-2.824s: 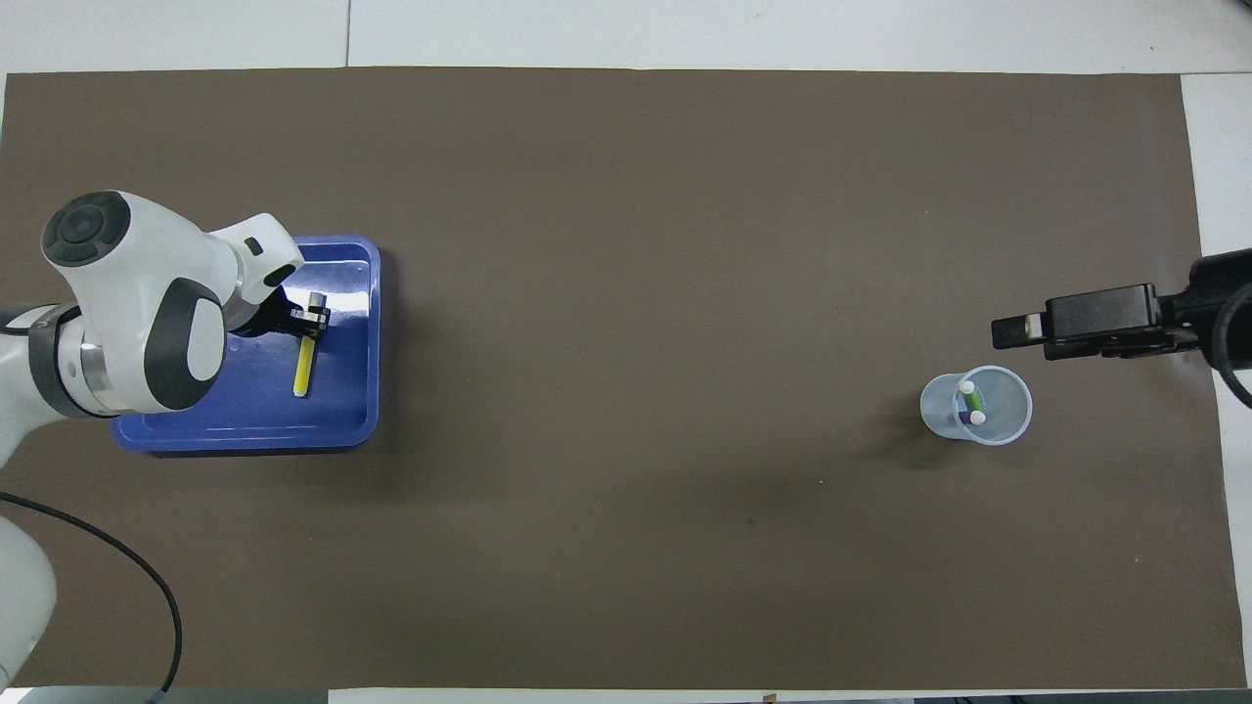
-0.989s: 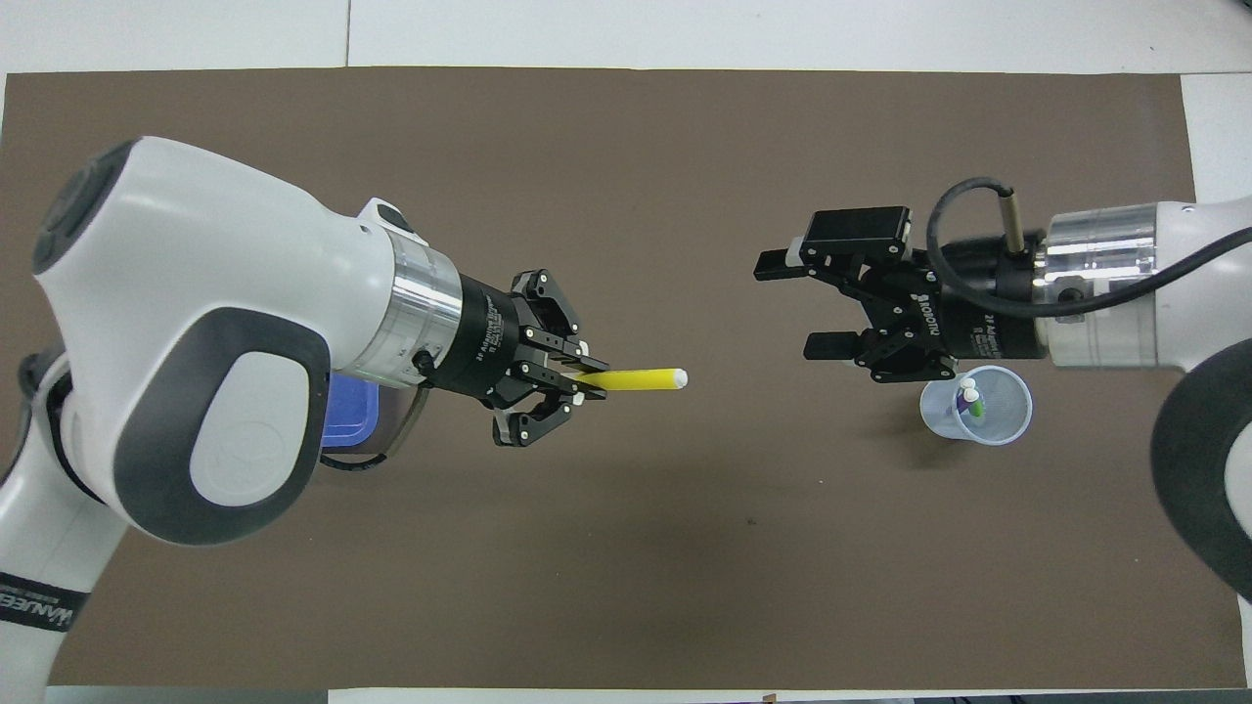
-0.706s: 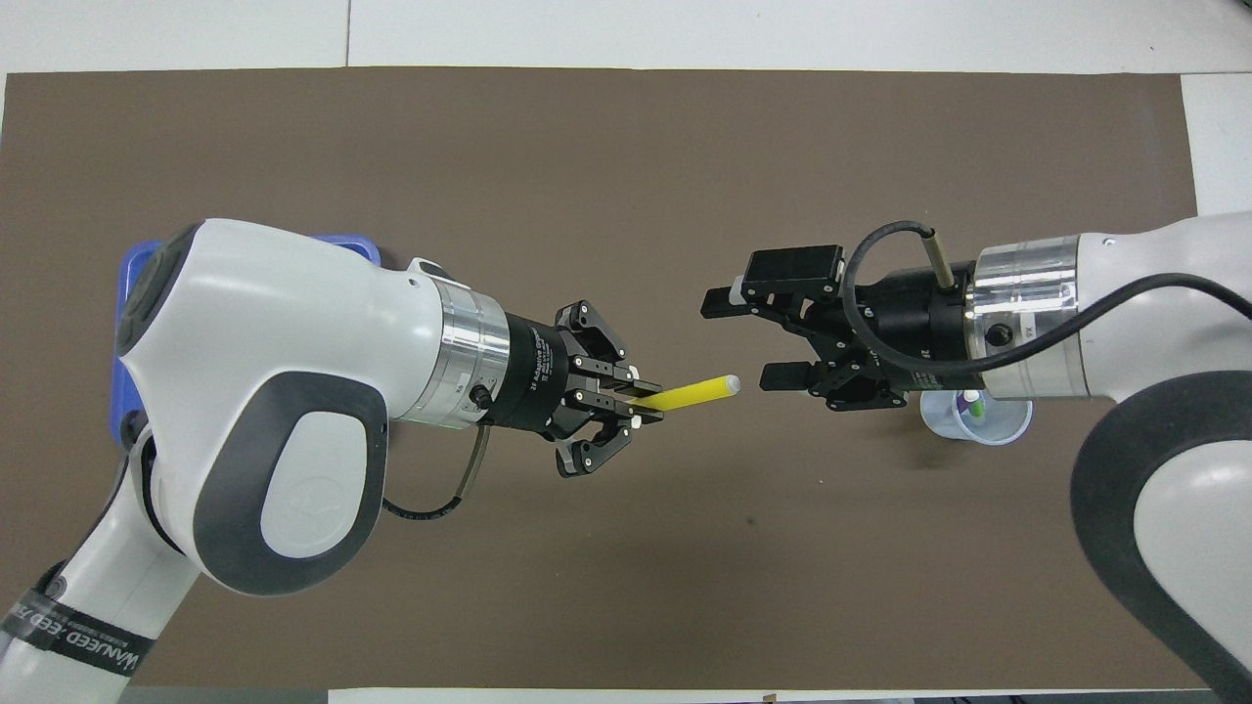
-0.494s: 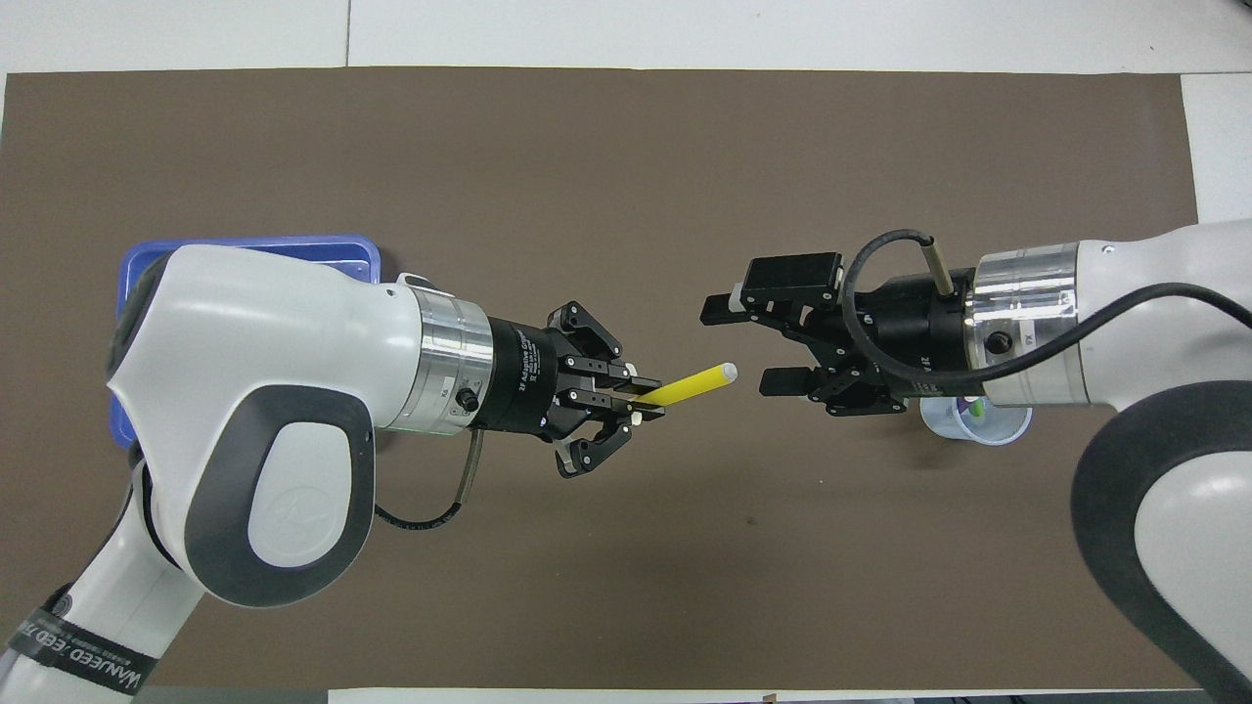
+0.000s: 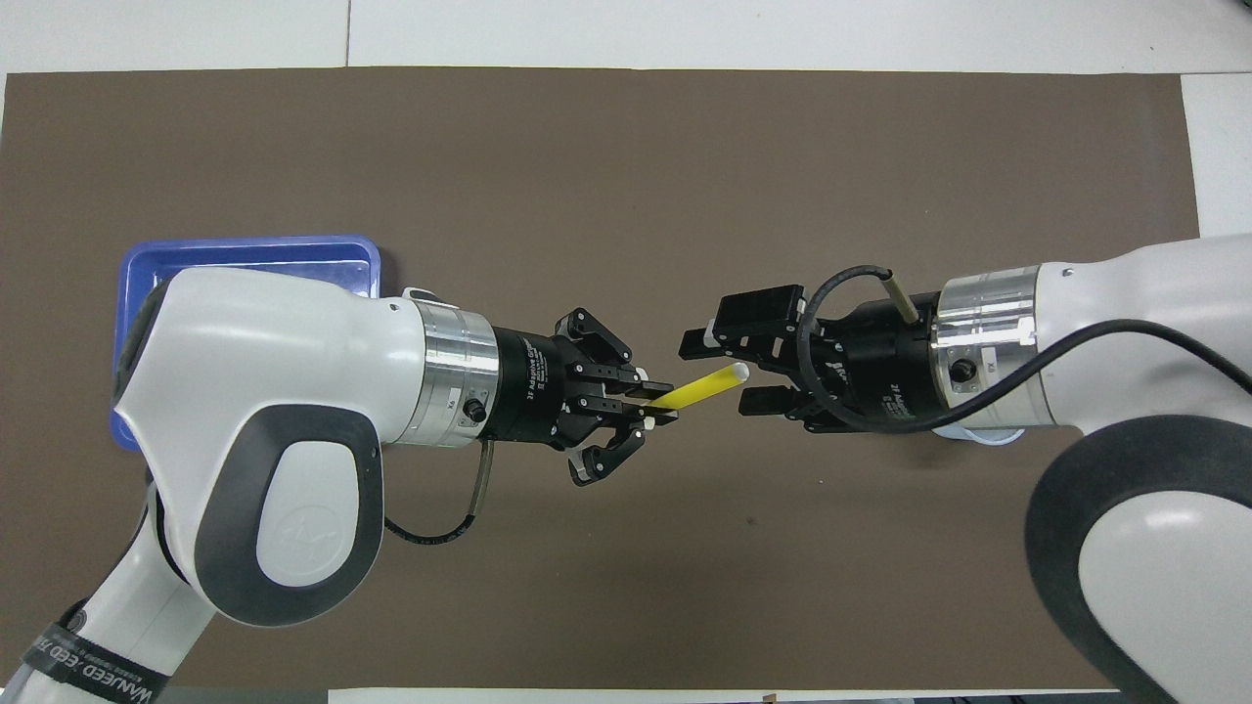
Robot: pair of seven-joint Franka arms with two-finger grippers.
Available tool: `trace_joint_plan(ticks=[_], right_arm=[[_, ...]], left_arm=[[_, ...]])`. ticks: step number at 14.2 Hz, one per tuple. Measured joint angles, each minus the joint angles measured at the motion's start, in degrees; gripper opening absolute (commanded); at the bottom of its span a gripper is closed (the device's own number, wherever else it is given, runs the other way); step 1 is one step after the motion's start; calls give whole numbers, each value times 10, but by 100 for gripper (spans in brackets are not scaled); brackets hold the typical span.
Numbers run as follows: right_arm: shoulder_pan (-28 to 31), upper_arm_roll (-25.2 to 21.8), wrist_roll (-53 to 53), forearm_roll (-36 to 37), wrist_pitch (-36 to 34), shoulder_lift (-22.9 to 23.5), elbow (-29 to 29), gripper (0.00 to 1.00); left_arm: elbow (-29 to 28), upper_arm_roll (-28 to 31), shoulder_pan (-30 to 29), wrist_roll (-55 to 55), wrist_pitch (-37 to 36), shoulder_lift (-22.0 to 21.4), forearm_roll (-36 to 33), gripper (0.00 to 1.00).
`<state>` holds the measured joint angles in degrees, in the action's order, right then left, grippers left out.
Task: Transfer and insert pens with both arms
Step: 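Grasp the yellow pen with the right gripper, open the left gripper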
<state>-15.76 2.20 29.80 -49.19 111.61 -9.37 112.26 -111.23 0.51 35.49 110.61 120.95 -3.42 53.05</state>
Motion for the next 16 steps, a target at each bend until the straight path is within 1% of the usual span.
trace_joint_plan(ticks=[1, 3, 5, 6, 12, 13, 14, 16], right_arm=[[-4, 0, 0, 3, 0, 0, 1, 76], [-6, 0, 0, 7, 0, 0, 2, 70], [-6, 0, 0, 9, 0, 0, 2, 54], [-5, 0, 0, 9, 0, 0, 2, 52], [-2, -5, -1, 9, 0, 0, 2, 52], [-1, -5, -1, 9, 0, 0, 2, 50], [-1, -6, -2, 9, 0, 0, 2, 42], [-2, -5, -2, 10, 0, 0, 2, 18]], left_arm=[[0, 0, 2, 2, 1, 0, 0, 0], [-1, -1, 3, 4, 3, 0, 1, 0], [-1, -1, 3, 4, 4, 0, 1, 0], [-1, -1, 3, 4, 5, 0, 1, 0], [-1, 0, 3, 5, 5, 0, 1, 0], [-1, 0, 3, 5, 5, 0, 1, 0], [-1, 0, 3, 5, 5, 0, 1, 0], [-1, 0, 3, 5, 6, 0, 1, 0]])
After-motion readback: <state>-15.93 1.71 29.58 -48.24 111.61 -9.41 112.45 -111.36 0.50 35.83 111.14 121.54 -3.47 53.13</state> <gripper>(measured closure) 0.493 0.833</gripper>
